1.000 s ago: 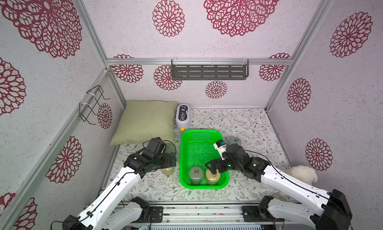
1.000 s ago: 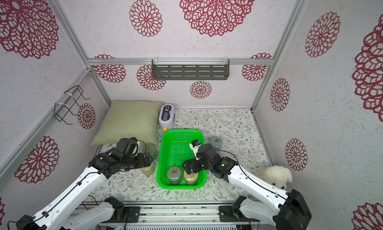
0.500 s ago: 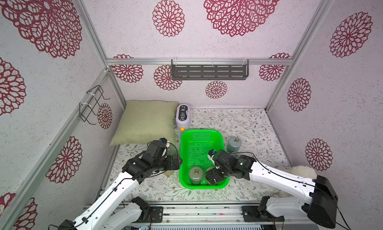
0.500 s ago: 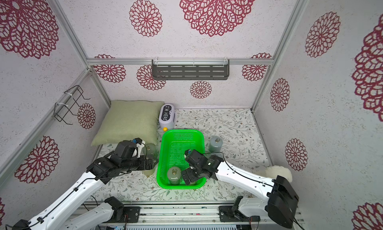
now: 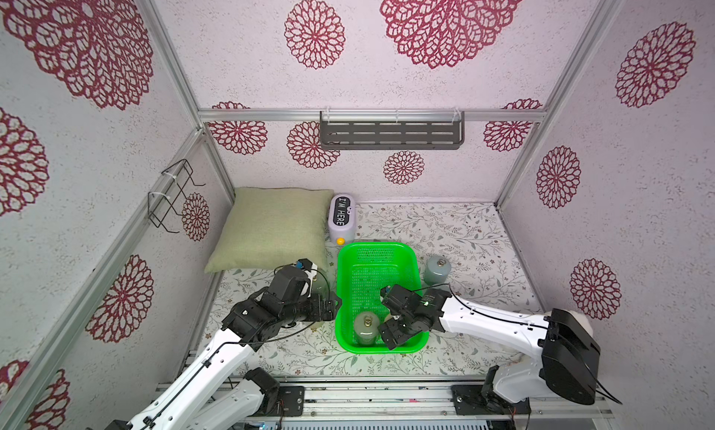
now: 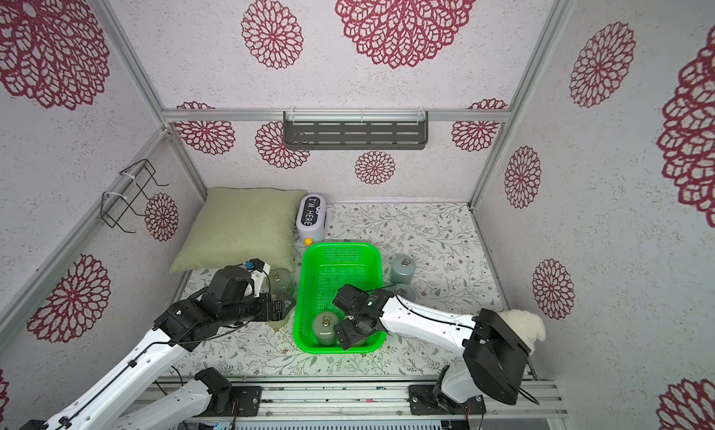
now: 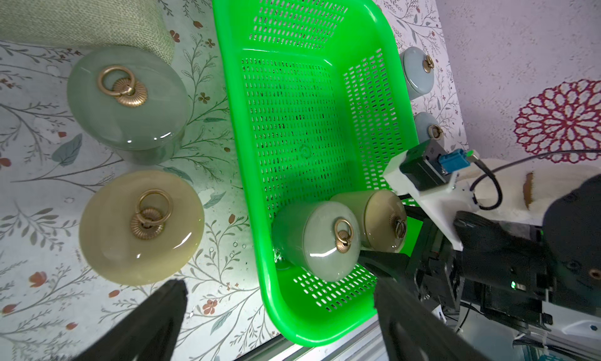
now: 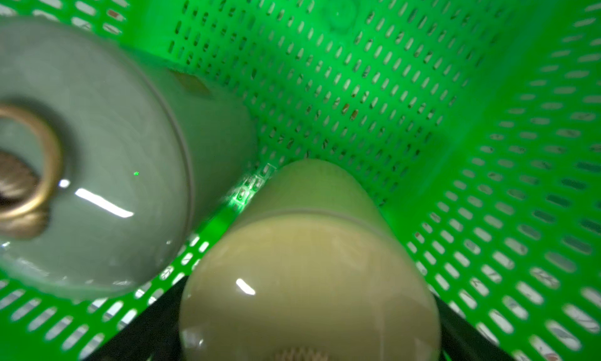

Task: Take the tea canister out of the basket
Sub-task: Pick up the tea canister from the basket.

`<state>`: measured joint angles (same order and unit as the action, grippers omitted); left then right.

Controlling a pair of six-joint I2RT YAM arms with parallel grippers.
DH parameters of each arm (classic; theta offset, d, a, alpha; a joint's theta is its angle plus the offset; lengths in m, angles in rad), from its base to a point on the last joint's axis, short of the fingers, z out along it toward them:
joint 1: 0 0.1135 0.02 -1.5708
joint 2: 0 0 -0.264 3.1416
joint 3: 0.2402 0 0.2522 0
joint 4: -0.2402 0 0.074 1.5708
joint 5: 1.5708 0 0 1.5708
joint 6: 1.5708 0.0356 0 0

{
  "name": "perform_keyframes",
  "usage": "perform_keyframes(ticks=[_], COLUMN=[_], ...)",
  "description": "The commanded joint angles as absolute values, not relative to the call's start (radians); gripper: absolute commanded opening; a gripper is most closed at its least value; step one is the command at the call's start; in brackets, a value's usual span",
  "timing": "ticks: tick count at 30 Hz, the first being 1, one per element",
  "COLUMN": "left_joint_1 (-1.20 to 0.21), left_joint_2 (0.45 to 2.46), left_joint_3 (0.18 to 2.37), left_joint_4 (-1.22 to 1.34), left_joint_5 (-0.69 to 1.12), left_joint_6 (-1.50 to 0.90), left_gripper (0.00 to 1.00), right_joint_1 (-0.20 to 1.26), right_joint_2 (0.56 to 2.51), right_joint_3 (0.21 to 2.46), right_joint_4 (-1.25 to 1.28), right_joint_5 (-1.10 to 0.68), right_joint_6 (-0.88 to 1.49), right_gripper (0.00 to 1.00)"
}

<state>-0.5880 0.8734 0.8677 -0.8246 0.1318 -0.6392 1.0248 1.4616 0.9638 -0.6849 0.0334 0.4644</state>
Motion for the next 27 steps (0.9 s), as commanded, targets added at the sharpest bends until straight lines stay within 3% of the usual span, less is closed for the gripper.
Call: perform_keyframes(ticks=[1,6,9,13,14,27], left_joint_1=[-0.6,-0.601,-0.603,-0.603,-0.603,-0.603], left_joint_2=[0.867,0.867,0.867,0.87,0.872,0.879], left_joint_3=[0.857,0.857,0.857,0.858,0.859,0.862], left_joint_4=[-0.81,-0.811,-0.811,-0.81,-0.811,-0.815], left_joint_5=[0.113,0.107,0.104,0.103,0.103,0.094], left_joint_6=[-0.633,-0.634,-0.634,-0.633,-0.633,-0.638], left_gripper=[0.97,0.97,0.97,0.97,0.97,0.97], right_joint_1=[1.025,1.025,1.025,1.025,1.025,1.023], right_joint_2=[1.492,1.511,1.509,1.497,1.493,1.371], right_joint_3=[0.967,0.966,0.96,0.96,0.96,1.022], right_joint_4=[-0.717,-0.711,-0.711,-0.712,-0.713,-0.779], right_joint_5=[0.069,0.082,0.088,0.093,0.095,0.144], right_joint_6=[0.462,0.456,0.456,0.454,0.455,0.485], right_gripper=[0.99,0.97,0.89,0.65,0.63,0.63])
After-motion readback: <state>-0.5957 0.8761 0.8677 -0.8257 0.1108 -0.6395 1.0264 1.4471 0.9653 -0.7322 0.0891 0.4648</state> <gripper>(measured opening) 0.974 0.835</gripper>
